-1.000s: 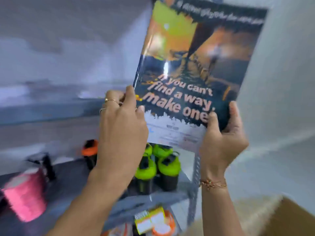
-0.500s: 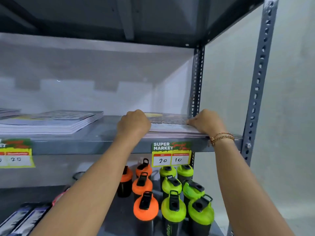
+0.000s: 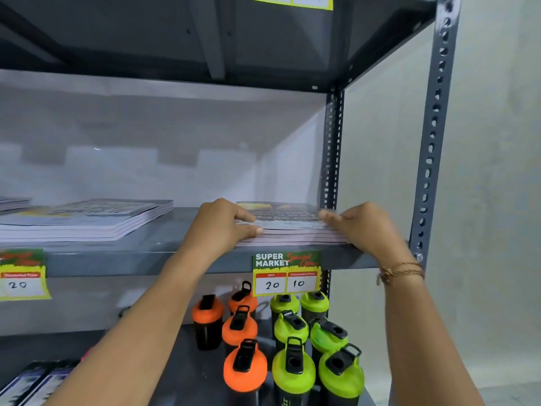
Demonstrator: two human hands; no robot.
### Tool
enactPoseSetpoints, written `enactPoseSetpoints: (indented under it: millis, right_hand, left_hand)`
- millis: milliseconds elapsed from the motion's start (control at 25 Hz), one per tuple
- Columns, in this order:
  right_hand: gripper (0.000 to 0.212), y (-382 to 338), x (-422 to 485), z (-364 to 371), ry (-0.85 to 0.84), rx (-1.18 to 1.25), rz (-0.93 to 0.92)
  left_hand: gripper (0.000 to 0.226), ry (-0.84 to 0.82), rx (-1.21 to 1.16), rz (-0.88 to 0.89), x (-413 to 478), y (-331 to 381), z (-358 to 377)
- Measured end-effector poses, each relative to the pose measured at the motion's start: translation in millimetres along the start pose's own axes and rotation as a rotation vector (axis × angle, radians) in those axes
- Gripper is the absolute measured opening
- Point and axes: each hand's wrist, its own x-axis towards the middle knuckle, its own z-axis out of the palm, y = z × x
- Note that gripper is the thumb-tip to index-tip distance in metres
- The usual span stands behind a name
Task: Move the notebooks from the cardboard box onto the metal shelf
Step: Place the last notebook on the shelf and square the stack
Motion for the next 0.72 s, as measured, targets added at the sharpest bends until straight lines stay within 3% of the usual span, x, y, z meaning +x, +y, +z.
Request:
enactPoseSetpoints:
  millis: [120, 240, 480, 720]
  right_hand:
    - [0.026, 14, -10, -8, -0.108, 0.099, -0.064]
    - [0.040, 17, -11, -8, -0.057, 0.180, -0.053]
    - [0.044, 11, -13, -3, -0.018, 0.122, -0.054]
    - [0.041, 4, -15, 2, 0.004, 0.148, -0.063]
  left_hand:
    - [0.025, 0.013, -0.013, -0.006, 2, 0, 3]
    - [0.019, -0.015, 0.000, -0.011, 4, 0, 3]
    - [0.019, 0.040, 0.026, -0.011, 2, -1, 6]
    - [0.026, 0.064, -0.078, -0.136, -1, -14, -6]
